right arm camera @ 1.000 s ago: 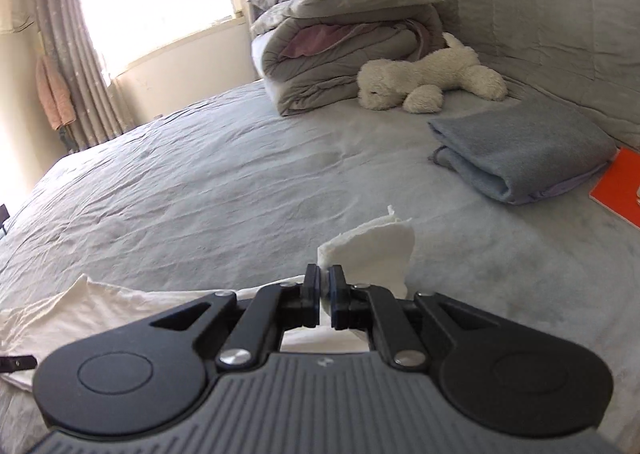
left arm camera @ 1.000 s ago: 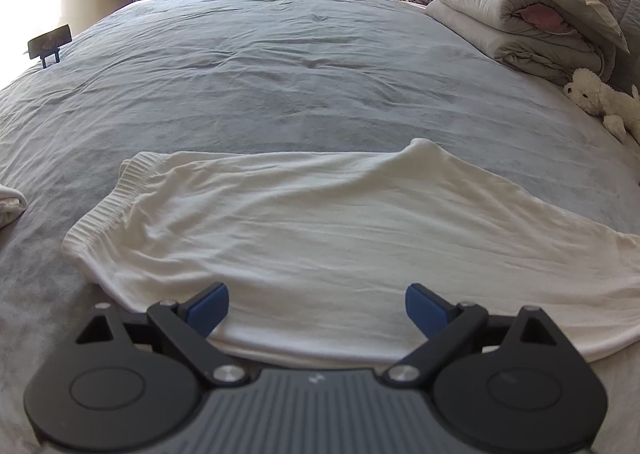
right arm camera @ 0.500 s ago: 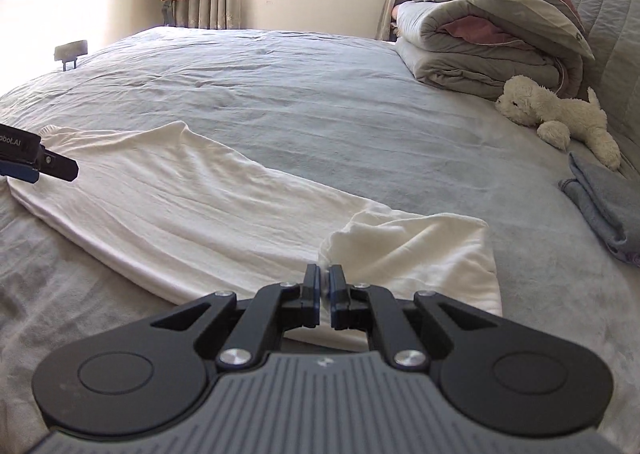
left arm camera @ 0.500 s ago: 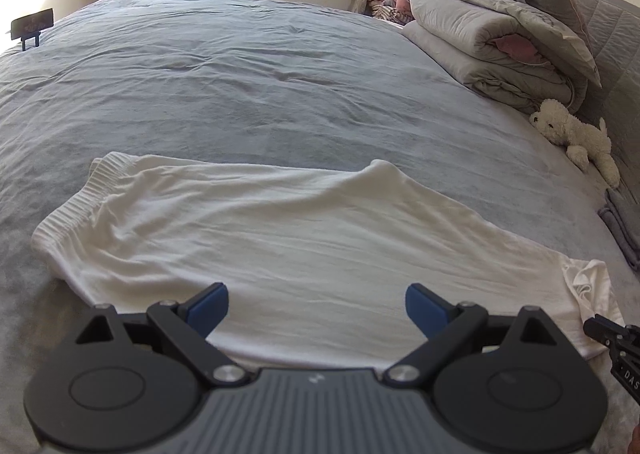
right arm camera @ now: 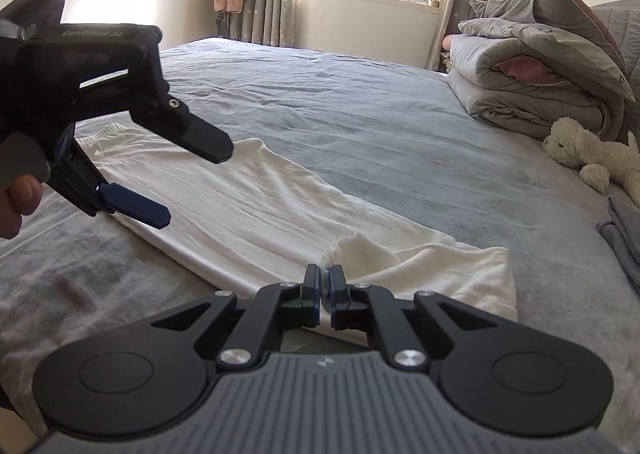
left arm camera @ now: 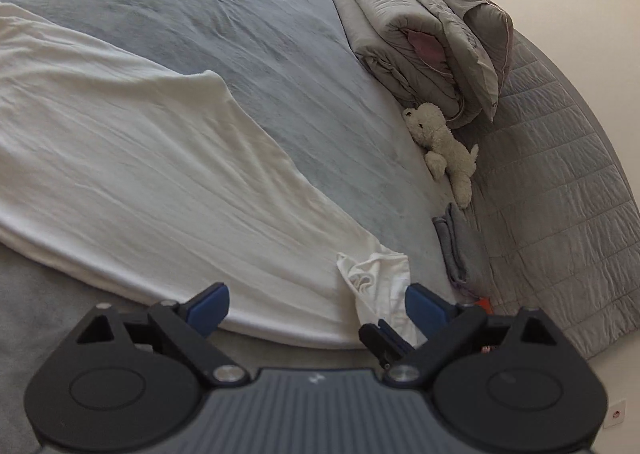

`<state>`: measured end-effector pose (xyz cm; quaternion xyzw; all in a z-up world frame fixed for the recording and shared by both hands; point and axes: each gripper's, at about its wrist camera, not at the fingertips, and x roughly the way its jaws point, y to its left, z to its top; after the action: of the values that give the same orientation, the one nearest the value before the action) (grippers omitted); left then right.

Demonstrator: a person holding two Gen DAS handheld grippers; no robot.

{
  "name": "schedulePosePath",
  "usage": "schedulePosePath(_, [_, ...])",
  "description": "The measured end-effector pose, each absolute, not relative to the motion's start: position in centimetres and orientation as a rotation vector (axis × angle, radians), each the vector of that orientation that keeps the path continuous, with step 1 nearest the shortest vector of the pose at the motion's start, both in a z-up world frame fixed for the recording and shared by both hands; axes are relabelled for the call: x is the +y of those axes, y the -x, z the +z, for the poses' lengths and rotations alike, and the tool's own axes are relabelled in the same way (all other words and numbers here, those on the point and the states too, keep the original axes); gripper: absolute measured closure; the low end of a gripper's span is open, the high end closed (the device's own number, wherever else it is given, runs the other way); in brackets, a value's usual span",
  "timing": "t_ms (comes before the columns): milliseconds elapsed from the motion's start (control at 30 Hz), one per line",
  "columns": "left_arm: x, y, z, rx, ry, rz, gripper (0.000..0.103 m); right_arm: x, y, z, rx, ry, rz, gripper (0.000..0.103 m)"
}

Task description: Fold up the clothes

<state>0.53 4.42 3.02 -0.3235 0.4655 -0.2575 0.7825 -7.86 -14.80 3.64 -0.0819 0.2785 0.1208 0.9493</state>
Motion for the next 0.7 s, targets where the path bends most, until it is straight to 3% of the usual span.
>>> schedulePosePath(300, [-3.0, -2.3, 1.5, 1.139, 0.778, -0.599, 0.011, -15.8, 8.5, 4.4, 0.551, 0.158, 0.255, 0.097])
schedulePosePath(433, [-5.7, -3.3, 0.6, 1.192, 0.772, -0.578, 0.030, -15.6, 9.0, 4.4, 0.537, 0.175, 0.263, 0.097])
schedulePosePath(500, [-6.4, -3.9, 0.2, 1.218, 0.751, -0.557, 0.050, -15.5, 9.1, 4.4, 0.534, 0.184, 0.259, 0.097])
schedulePosePath(567, [-6.3, -4.2, -0.1, 1.235, 0.738, -0.544, 0.088, -15.6, 9.2, 4.4, 0.527, 0.198, 0.256, 0.097])
schedulePosePath(600, [-6.3, -4.4, -0.3, 1.243, 0.731, -0.538, 0.094, -15.6, 9.3, 4.5, 0.522, 0.203, 0.258, 0.097])
schedulePosePath(700, [-6.0, -4.4, 0.1, 1.215, 0.706, -0.537, 0.096, -15.3, 9.5, 4.7, 0.507, 0.221, 0.266, 0.097])
